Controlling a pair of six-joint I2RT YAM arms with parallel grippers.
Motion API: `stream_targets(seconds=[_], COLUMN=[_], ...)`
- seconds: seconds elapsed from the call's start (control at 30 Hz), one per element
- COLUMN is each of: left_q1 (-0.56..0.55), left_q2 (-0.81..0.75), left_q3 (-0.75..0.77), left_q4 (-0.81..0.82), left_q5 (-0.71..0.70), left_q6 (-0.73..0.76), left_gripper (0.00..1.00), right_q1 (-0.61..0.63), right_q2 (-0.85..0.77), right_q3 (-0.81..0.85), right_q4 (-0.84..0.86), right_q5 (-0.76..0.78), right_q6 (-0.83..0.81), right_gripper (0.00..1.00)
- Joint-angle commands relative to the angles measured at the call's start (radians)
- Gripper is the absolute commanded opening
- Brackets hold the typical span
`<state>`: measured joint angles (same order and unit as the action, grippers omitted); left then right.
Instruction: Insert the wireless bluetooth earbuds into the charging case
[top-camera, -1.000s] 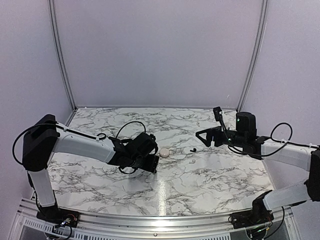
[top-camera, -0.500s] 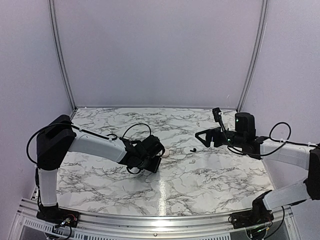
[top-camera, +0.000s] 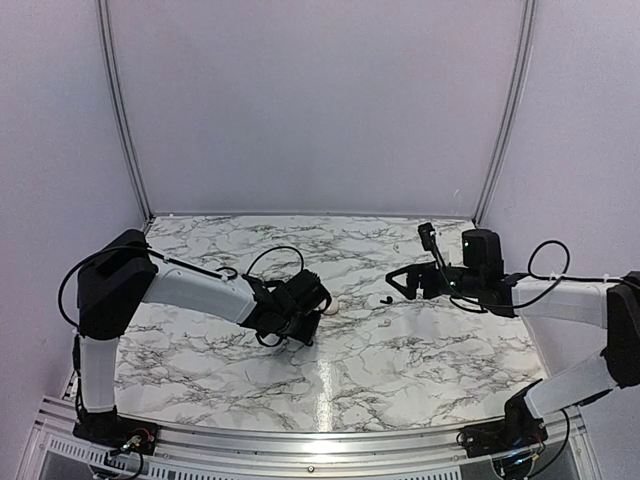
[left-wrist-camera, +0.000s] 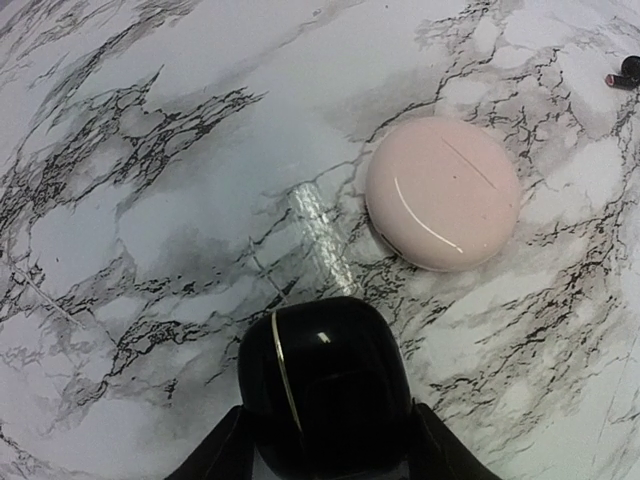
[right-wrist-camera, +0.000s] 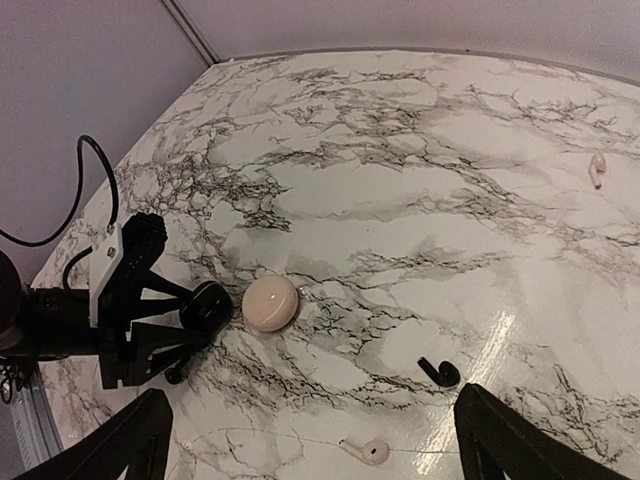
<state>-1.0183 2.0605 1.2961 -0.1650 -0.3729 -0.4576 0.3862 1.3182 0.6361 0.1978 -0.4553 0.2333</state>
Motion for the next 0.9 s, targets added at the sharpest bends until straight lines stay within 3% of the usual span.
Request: stream_targets(seconds=[0.0, 0.2, 0.7, 0.87], left_q1=[0.036, 0.059, 0.074, 0.073], left_q2=[0.021, 0.035, -0.082, -0.158], left_q3=[-0.016, -0.016, -0.136, -0.203], left_q4=[-0.005, 0.015, 0.104, 0.147], left_q5=[0.004, 0.040, 0.022, 0.024], left_q6=[0.021, 0.010, 0.086, 0.133], left_gripper=[0.58, 0.63, 0.39, 0.38], right_q1=[0.009, 0.010, 0.015, 0.030], right_q2=[0.020, 0.021, 0.058, 0.082], right_q3=[0.030, 0.026, 0.041, 0.046], right_q4=[0.023, 0.026, 0.029, 0.042], right_q5=[-0.032, -0.033, -0.068, -0.091], right_q6=[0.015, 0.018, 0.028, 0.048], right_gripper=[0.99, 0.99, 0.98, 0.98])
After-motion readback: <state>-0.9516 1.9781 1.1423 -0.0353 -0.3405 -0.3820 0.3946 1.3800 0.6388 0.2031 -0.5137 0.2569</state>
